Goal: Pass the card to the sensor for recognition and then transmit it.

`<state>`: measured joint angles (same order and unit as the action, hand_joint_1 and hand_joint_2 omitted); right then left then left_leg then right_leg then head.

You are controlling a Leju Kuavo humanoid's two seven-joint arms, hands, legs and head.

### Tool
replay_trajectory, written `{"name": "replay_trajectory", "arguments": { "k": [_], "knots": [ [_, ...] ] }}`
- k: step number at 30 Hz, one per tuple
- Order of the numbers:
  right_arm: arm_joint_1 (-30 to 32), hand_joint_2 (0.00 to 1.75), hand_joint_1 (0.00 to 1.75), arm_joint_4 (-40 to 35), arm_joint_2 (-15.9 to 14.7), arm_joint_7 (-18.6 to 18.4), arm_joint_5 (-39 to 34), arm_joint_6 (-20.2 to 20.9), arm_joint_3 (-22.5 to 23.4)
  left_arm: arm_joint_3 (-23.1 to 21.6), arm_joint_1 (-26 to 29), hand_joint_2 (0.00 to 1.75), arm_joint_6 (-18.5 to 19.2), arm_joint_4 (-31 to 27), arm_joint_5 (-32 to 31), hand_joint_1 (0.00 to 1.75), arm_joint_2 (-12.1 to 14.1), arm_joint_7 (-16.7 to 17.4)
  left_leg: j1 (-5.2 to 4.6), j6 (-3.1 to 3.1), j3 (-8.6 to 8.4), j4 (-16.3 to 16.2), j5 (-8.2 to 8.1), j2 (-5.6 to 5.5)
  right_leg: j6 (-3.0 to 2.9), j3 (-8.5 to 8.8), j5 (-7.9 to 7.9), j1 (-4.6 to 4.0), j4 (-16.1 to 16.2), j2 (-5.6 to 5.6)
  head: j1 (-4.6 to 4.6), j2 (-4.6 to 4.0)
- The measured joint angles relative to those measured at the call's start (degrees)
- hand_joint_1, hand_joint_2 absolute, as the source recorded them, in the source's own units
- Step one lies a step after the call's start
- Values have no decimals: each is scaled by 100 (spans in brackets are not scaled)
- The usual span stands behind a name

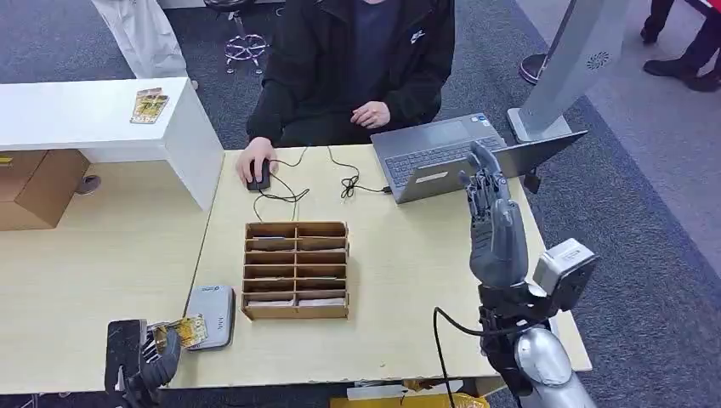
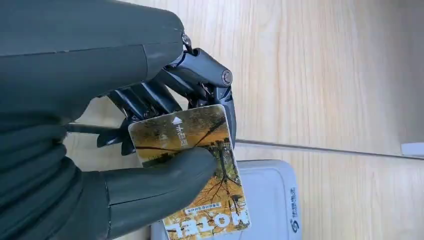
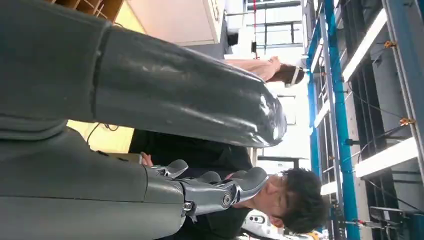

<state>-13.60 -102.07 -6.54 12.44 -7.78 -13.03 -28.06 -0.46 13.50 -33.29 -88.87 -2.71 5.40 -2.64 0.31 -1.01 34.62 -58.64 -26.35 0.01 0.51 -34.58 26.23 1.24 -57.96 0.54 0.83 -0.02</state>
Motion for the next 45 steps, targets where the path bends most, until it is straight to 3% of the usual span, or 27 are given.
{"name": "replay_trajectory", "arguments": {
  "k": [13,27,45],
  "knots": [
    [-1,0,0,33,0,0,0,7,0,2,-88,175,18,173,88,175,0,-48,0,0,0,0,0,0,0,1,0,0,0,0,0,0],
    [-26,0,0,118,2,0,-20,7,-4,4,-286,175,260,197,1154,175,2,-442,0,0,0,0,0,-1,0,1,0,0,0,-1,0,0],
    [-118,0,0,199,9,0,-37,22,-105,2,-539,175,103,597,1041,175,214,-380,0,0,0,0,0,-1,0,0,0,0,0,-1,0,0]
  ]
}}
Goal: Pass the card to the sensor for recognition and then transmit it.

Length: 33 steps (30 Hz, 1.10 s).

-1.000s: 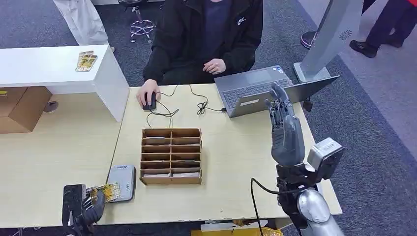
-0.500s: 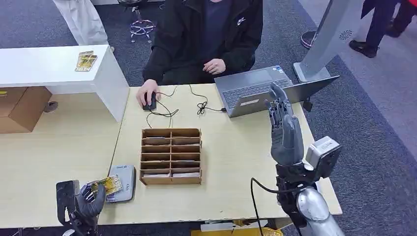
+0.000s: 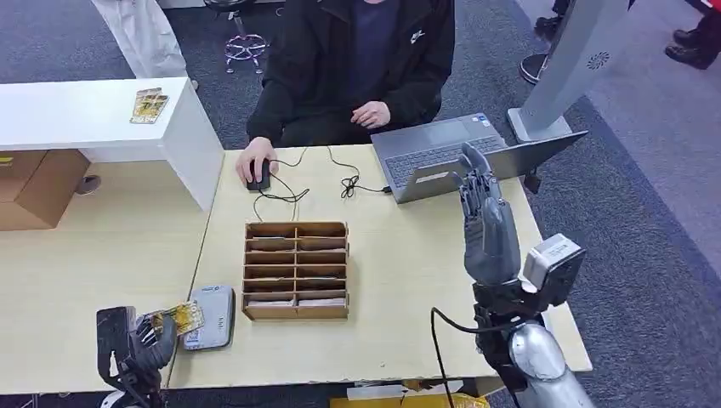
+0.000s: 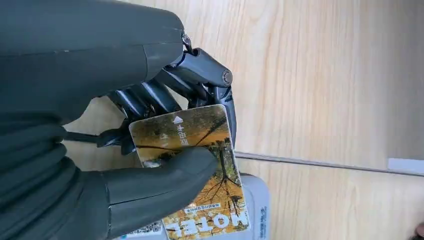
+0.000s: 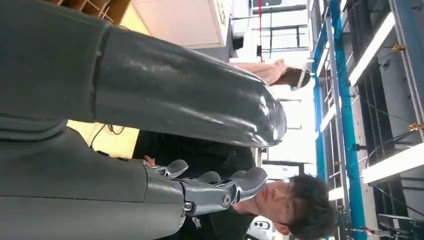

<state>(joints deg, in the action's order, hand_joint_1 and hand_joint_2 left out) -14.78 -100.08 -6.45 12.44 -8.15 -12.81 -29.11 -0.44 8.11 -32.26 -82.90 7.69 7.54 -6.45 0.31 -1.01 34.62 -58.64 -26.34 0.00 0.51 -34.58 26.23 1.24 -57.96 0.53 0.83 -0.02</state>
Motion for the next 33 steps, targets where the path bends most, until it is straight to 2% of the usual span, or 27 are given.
{"name": "replay_trajectory", "arguments": {
  "k": [8,21,33],
  "knots": [
    [0,0,0,0,0,-7,-2,0,-7,-7,-51,175,-46,96,-350,175,59,107,0,0,0,0,0,0,0,0,0,0,0,0,0,0],
    [0,0,0,2,2,-33,-2,2,-7,-9,-69,175,-44,98,-496,175,61,144,0,0,-1,0,0,0,0,0,0,0,0,0,0,0],
    [-16,0,0,42,9,-35,-33,20,-7,-140,-165,175,359,142,-525,175,120,216,0,0,-1,0,0,0,0,0,0,0,0,0,2,0]
  ]
}}
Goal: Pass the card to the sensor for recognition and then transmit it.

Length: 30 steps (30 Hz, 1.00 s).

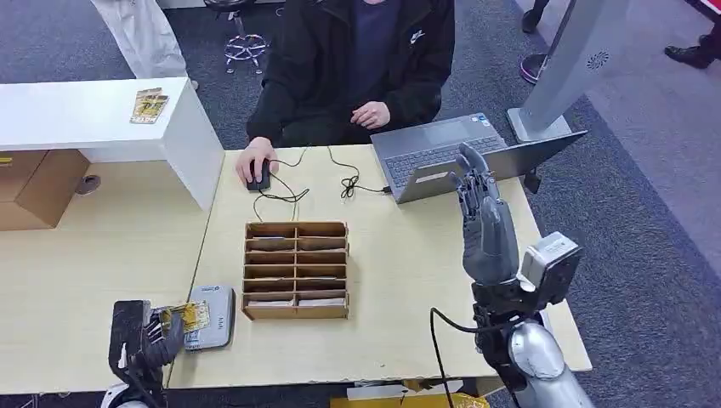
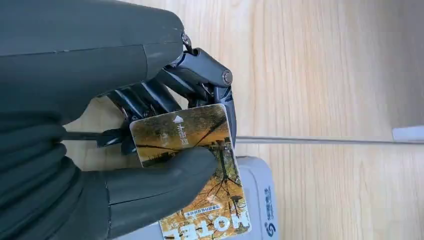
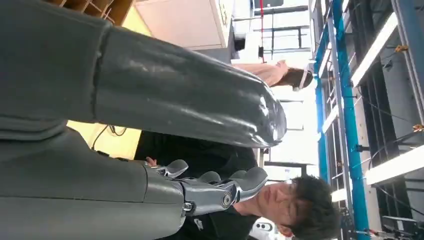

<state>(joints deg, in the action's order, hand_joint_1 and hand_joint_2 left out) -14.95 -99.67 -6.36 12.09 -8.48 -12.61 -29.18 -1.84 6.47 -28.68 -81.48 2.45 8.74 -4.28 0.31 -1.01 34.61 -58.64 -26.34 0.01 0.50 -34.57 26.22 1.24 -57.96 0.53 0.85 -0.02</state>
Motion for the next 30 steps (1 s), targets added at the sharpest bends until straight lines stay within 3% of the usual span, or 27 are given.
{"name": "replay_trajectory", "arguments": {
  "k": [11,30],
  "knots": [
    [-11,0,0,41,33,0,-2,48,0,-286,-131,175,144,2,-218,175,70,83,0,0,0,0,0,0,0,0,0,0,0,0,-2,0],
    [-7,0,0,48,61,-2,39,170,0,-431,-155,175,299,0,-964,175,254,634,0,0,-1,0,0,0,0,2,0,0,0,0,-2,0]
  ]
}}
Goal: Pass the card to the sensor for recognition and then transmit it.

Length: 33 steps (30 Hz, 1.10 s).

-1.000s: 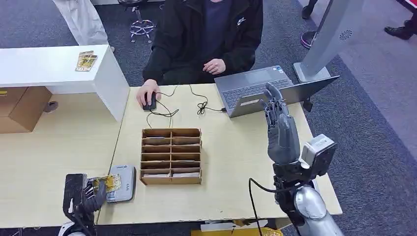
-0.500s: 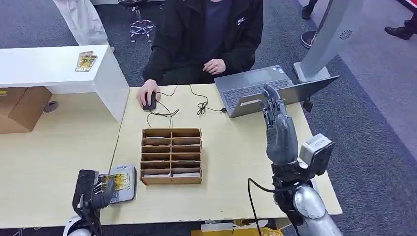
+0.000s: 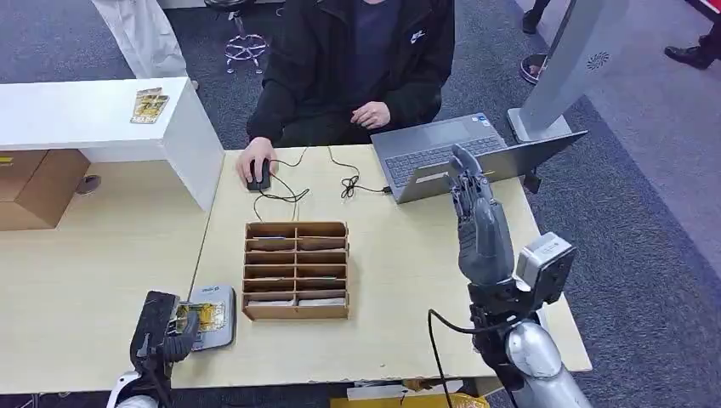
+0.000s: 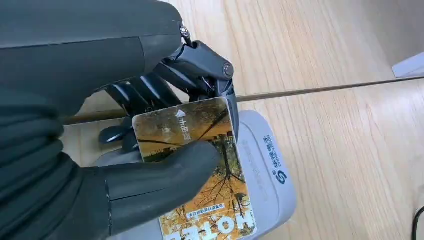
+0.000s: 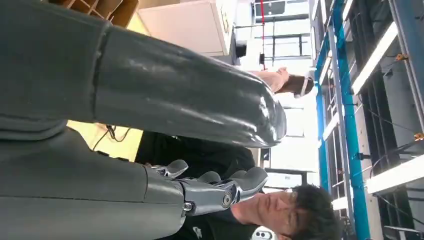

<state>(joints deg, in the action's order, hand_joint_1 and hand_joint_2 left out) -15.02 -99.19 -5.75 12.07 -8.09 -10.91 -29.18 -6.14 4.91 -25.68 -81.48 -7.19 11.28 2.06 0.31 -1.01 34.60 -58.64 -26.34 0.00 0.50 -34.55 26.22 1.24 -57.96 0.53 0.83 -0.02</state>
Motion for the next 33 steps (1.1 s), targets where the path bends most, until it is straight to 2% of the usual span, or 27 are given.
{"name": "replay_trajectory", "arguments": {
  "k": [8,22,25,30,33],
  "knots": [
    [4,0,0,-2,20,-15,48,28,2,-2,1,175,-2,0,-588,175,46,288,0,0,-1,0,0,0,0,0,0,0,0,0,0,0],
    [6,0,0,-2,24,-26,81,63,13,-2,0,175,90,0,-664,175,46,308,0,0,-2,0,0,0,0,1,0,0,0,0,0,0],
    [9,0,0,-2,28,-26,85,61,17,0,3,175,129,-26,-498,175,42,192,0,0,-2,0,0,0,0,1,0,0,0,0,0,0],
    [15,0,0,-2,28,-24,90,52,20,2,51,175,275,-157,236,175,-2,-151,0,0,-1,0,0,0,0,0,0,0,0,0,0,0],
    [15,0,0,-2,28,-20,87,48,20,2,68,175,260,-256,413,175,-11,-282,0,0,-1,0,0,0,0,0,0,0,0,0,0,0]
  ]
}}
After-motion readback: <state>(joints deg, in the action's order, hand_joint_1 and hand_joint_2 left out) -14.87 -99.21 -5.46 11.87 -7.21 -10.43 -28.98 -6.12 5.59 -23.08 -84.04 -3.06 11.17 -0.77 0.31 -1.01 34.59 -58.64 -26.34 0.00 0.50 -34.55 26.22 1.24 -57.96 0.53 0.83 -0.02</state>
